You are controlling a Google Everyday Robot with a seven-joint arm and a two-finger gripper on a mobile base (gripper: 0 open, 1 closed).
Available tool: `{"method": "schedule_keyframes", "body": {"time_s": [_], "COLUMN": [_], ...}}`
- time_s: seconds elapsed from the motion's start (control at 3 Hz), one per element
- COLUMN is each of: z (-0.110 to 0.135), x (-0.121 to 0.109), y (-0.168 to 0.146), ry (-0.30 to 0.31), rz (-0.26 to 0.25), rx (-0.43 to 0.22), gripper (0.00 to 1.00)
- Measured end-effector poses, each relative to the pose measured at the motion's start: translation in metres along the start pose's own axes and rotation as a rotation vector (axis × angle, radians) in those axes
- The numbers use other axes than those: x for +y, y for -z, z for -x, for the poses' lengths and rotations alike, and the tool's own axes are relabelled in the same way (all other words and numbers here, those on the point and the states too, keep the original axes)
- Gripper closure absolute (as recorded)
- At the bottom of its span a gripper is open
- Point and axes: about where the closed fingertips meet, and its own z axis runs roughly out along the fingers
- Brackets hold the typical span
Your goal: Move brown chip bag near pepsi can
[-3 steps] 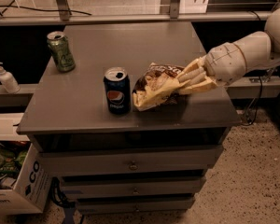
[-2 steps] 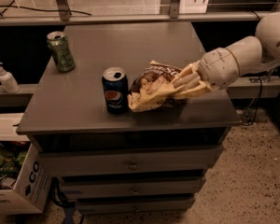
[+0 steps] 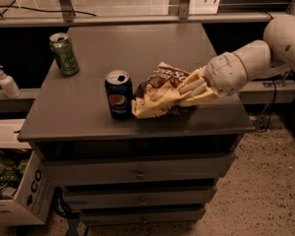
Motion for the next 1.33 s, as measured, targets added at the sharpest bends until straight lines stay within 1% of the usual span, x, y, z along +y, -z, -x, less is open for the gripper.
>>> {"method": "schedule_keyframes", "body": {"time_s": [0.33,1.0,1.33], "z": [0.0058,0.0113,0.0115], "x": [-0.0062,-0.0108,-0.0101], "y": [0.0068,0.0101,0.0098], "ry": [0.019,0.033,0.031], "rz": [-0.016,-0.022,-0.021], "rx": [0.023,0.037,0.037], "gripper": [0.58,0.12,0.0]}}
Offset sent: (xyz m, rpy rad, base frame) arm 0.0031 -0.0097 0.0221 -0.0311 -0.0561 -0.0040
